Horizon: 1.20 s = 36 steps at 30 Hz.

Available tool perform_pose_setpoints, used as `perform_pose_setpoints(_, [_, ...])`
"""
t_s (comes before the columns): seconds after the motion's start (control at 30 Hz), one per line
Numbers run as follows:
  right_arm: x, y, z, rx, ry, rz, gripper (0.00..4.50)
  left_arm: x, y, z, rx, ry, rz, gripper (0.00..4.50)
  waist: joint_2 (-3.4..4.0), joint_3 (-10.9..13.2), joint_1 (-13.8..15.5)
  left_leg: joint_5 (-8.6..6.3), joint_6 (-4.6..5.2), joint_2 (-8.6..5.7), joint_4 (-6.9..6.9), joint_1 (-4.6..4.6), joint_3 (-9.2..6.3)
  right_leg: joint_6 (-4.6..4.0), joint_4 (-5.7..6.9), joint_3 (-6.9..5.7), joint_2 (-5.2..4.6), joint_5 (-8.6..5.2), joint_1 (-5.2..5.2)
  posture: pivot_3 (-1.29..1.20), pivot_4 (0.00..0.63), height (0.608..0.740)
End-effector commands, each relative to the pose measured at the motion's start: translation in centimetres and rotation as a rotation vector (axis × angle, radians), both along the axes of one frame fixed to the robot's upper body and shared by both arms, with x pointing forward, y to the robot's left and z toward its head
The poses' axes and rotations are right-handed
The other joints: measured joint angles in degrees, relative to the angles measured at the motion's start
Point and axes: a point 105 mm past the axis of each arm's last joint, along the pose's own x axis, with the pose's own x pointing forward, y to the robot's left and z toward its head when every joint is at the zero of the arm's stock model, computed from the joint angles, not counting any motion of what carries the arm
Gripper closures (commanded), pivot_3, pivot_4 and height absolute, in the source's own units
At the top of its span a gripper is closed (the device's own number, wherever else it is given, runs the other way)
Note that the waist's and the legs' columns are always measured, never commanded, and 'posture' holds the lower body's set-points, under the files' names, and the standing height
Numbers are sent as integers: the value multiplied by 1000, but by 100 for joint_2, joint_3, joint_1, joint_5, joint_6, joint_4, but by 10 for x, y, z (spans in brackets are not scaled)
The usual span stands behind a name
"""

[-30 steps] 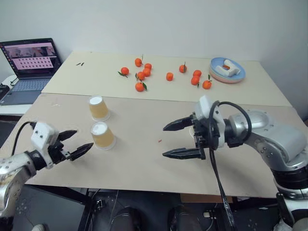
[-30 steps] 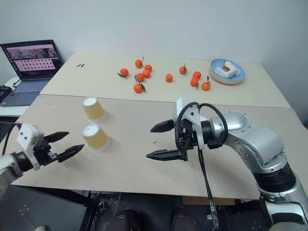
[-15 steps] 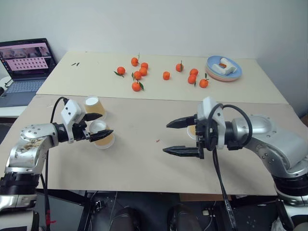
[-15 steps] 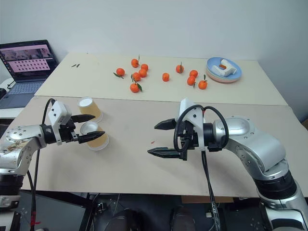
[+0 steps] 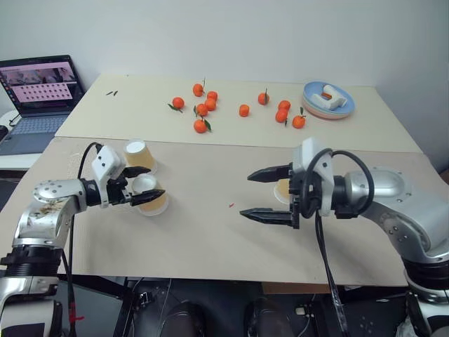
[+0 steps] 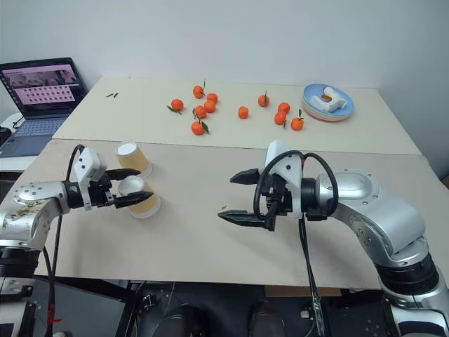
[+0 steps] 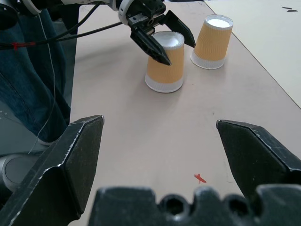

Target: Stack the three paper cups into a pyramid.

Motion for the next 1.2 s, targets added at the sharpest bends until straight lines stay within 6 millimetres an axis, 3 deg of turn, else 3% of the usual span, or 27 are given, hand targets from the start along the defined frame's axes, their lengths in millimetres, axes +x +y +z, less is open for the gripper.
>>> perform_pose_setpoints(0.03, [2,-5,10,2,-54,-24,0,2,-1,12,4,-41,-11,1438,0,0,0,0,0,0,0,0,0,0,0,1,0,0,0,0,150,680])
perform_pose_setpoints(0.23, [6,-8,11,-1,-66,-46,0,3,-11,18,5,-52,-46,1438,0,0,0,0,0,0,0,0,0,0,0,0,0,0,0,0,150,680])
perform_pose_setpoints(0.33, [9,-10,11,-10,-74,-62,0,4,-29,25,-13,-67,-103,1438,-1,0,9,0,0,0,0,0,0,1,0,0,0,0,0,0,150,680])
perform_pose_setpoints(0.47, [15,-13,10,-20,-87,-93,0,10,-98,43,-53,-128,-310,1438,-3,2,107,0,1,-4,12,-6,-7,5,0,-8,0,1,7,0,150,680])
perform_pose_setpoints(0.57, [19,-12,9,-24,-95,-107,0,8,-128,44,-57,-138,-413,1438,-3,2,113,-2,7,-10,26,-15,-12,13,-2,-15,-1,4,12,0,150,680])
perform_pose_setpoints(0.67, [21,-11,8,-21,-103,-121,0,9,-160,32,-36,-125,-514,1438,-3,2,13,-2,7,-12,18,-14,-10,15,-1,-8,2,3,8,0,150,680])
perform_pose_setpoints(0.83, [20,-8,10,-8,-114,-135,0,12,-178,8,22,-80,-586,1438,-2,3,-42,-2,7,-10,18,-13,-8,16,2,-6,7,3,5,0,150,680])
perform_pose_setpoints(1.07, [19,-10,13,-3,-119,-152,0,15,-177,5,24,-81,-592,1438,-1,4,-4,-2,8,-10,19,-15,-10,16,-1,-6,1,3,2,0,150,680])
perform_pose_setpoints(1.2, [20,-10,12,0,-113,-153,0,14,-177,21,-18,-128,-587,114,-1,4,-2,-2,8,-9,20,-16,-13,15,0,-7,1,3,3,0,150,680])
